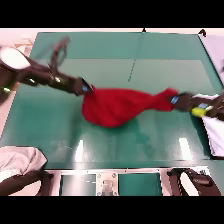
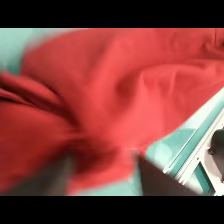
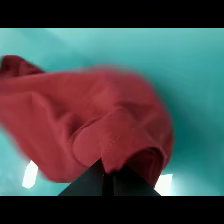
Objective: Fold the shirts.
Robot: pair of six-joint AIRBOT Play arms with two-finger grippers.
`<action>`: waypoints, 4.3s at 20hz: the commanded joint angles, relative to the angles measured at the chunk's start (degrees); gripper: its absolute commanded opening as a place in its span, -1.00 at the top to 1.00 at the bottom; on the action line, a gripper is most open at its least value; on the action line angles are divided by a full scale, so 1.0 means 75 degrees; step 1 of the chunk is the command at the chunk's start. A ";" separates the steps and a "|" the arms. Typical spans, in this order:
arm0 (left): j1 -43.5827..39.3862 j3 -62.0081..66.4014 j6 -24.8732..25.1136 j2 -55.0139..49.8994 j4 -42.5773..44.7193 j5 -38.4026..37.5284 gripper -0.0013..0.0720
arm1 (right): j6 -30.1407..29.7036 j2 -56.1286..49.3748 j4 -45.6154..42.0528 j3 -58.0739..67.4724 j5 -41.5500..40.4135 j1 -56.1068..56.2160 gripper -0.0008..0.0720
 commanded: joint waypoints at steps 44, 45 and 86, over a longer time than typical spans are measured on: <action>0.2559 0.6181 -0.0723 0.2288 0.2294 -0.0906 0.91 | -0.0044 0.0157 -0.1023 0.6554 -0.0557 -0.0889 0.94; 0.2559 0.5791 -0.0714 0.2282 0.2174 -0.0988 0.91 | -0.0047 0.0221 -0.1003 0.6033 -0.0335 -0.0889 0.94; 0.1431 -0.1527 0.1938 -0.1550 -0.0769 0.1877 0.91 | -0.0402 -0.8300 -0.1058 0.3926 0.0688 0.1145 -0.26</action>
